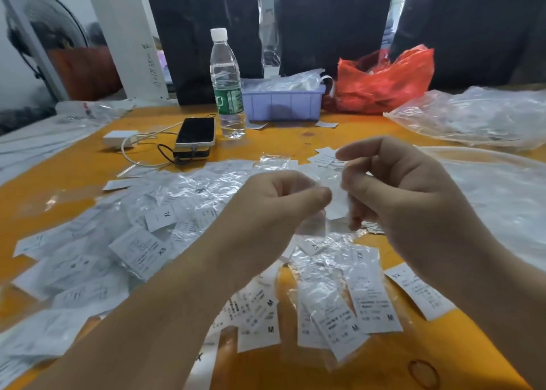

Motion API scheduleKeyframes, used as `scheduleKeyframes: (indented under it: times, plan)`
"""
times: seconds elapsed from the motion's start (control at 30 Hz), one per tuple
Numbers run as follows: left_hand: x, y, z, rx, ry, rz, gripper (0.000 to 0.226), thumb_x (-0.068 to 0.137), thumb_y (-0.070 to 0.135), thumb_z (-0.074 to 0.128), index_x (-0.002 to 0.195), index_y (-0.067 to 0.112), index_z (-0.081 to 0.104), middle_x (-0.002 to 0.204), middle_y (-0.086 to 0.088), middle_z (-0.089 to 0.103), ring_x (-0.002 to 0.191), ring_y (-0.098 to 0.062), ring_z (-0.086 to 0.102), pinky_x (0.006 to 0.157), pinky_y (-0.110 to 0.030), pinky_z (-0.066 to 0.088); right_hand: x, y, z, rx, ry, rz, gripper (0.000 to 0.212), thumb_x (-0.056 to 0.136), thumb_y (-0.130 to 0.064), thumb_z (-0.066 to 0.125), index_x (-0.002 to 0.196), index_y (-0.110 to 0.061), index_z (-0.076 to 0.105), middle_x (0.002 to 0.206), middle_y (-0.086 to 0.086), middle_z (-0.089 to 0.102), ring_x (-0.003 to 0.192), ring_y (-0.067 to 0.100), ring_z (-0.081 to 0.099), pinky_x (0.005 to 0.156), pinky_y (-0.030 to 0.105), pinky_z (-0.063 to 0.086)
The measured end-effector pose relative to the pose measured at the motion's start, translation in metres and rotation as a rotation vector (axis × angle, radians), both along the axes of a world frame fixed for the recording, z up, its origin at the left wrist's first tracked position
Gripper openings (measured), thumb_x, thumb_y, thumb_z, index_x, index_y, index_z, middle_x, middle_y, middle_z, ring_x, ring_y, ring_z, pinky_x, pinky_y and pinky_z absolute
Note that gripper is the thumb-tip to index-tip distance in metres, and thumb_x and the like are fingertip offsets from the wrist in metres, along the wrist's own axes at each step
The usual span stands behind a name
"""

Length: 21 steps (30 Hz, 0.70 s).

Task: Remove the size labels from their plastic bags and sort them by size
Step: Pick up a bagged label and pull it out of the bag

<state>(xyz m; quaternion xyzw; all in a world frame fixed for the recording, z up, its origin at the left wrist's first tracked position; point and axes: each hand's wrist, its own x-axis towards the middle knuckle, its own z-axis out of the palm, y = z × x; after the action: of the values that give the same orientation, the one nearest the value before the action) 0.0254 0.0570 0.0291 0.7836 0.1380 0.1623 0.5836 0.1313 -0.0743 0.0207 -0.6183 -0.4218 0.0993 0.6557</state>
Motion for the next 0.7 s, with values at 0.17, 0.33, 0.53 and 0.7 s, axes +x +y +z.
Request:
scheduleKeyframes:
  times: [0.17, 0.33, 0.53, 0.7]
  plan:
    - [-0.004, 0.005, 0.003, -0.07, -0.098, 0.056, 0.015, 0.086, 0.027, 0.069, 0.071, 0.026, 0.069, 0.067, 0.007, 0.064, 0.053, -0.002, 0.051, 0.053, -0.019, 0.038, 0.004, 0.0, 0.004, -0.011, 0.229, 0.08, 0.026, 0.085, 0.006, 0.061, 0.102, -0.013, 0.067, 0.067, 0.001, 0.061, 0.054, 0.013, 0.055, 0.05, 0.024, 0.048]
    - [-0.004, 0.006, 0.003, 0.076, -0.13, 0.042, 0.018, 0.074, 0.037, 0.069, 0.078, 0.02, 0.069, 0.068, 0.005, 0.065, 0.058, -0.002, 0.054, 0.052, -0.012, 0.042, 0.008, 0.0, 0.009, -0.18, 0.516, 0.349, 0.016, 0.075, -0.017, 0.069, 0.088, -0.01, 0.066, 0.063, 0.003, 0.057, 0.053, 0.015, 0.048, 0.048, 0.027, 0.045]
    - [-0.006, 0.007, 0.003, 0.139, -0.132, -0.032, 0.011, 0.072, 0.03, 0.063, 0.073, 0.02, 0.068, 0.066, 0.003, 0.063, 0.06, -0.006, 0.054, 0.057, -0.019, 0.044, 0.011, -0.005, 0.01, -0.31, 0.445, 0.487, 0.008, 0.069, -0.019, 0.073, 0.072, -0.013, 0.07, 0.06, 0.002, 0.051, 0.051, 0.011, 0.045, 0.048, 0.023, 0.042]
    - [-0.006, 0.01, 0.0, 0.124, -0.146, 0.013, 0.017, 0.073, 0.028, 0.063, 0.089, 0.034, 0.066, 0.076, 0.011, 0.064, 0.063, 0.0, 0.056, 0.055, -0.014, 0.046, 0.013, -0.004, 0.012, -0.131, 0.528, 0.267, 0.015, 0.057, -0.016, 0.081, 0.066, -0.014, 0.069, 0.061, 0.002, 0.052, 0.051, 0.012, 0.047, 0.045, 0.023, 0.046]
